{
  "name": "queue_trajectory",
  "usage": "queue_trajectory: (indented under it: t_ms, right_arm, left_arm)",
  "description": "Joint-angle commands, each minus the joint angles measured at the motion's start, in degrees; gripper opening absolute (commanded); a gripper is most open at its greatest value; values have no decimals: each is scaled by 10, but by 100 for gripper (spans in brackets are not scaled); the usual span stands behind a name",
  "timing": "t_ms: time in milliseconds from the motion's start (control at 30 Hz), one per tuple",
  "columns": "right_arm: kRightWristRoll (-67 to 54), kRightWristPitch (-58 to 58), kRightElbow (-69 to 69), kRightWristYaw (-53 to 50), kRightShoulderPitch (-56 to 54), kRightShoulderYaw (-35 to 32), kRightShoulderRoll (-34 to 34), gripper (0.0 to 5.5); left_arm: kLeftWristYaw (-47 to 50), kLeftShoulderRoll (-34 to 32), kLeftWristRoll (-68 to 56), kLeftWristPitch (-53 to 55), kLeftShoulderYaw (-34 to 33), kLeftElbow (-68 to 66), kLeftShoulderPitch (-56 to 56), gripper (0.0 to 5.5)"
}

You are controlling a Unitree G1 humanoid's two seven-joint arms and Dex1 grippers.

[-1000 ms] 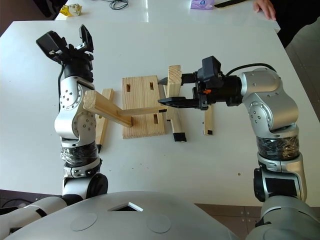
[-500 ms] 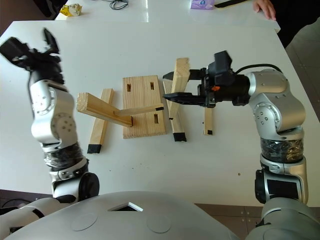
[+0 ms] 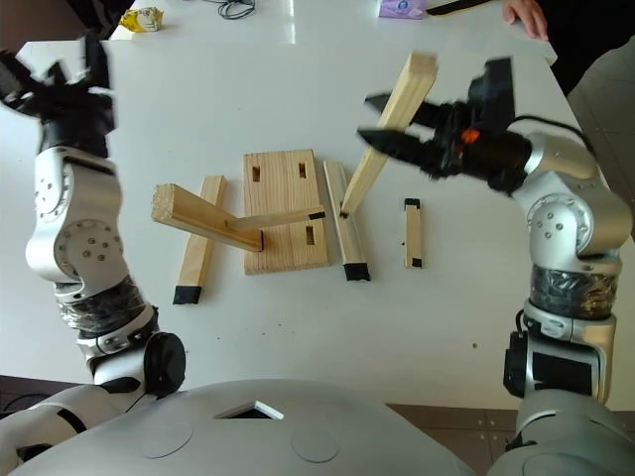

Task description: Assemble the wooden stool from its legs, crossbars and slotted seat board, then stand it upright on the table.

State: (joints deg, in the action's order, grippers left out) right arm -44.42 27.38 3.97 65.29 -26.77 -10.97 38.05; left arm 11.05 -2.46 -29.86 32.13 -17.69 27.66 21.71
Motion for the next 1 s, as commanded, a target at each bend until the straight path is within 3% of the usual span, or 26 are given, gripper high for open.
queue_trajectory:
  t_ms: [33, 133, 267, 433, 600, 867, 1000]
  right_arm:
    - [53, -58, -91, -59, -140, -21, 1, 204]
    - [45, -57, -87, -126, -187, -28, -42, 204]
    - [44, -64, -42, -243, -217, -25, -124, 204]
    - [29, -62, 12, -344, -266, -11, -214, 204]
    - [4, -42, 69, -403, -275, 14, -279, 204]
    - [-24, -1, 145, -436, -188, 70, -335, 204]
    - [3, 19, 161, -403, -112, 100, -298, 204]
  left_arm:
    - [-45, -100, -21, 22, -45, -1, 52, 374]
    - [-100, -158, -48, 45, -41, -8, 84, 374]
    - [-205, -239, -79, 126, 58, 44, 71, 374]
    - [-231, -266, -94, 192, 112, 79, 45, 374]
    - [-228, -283, -36, 196, 172, 63, 35, 374]
    - [-233, -263, 0, 180, 182, 33, 55, 374]
    - [-234, -261, -8, 179, 139, 21, 71, 374]
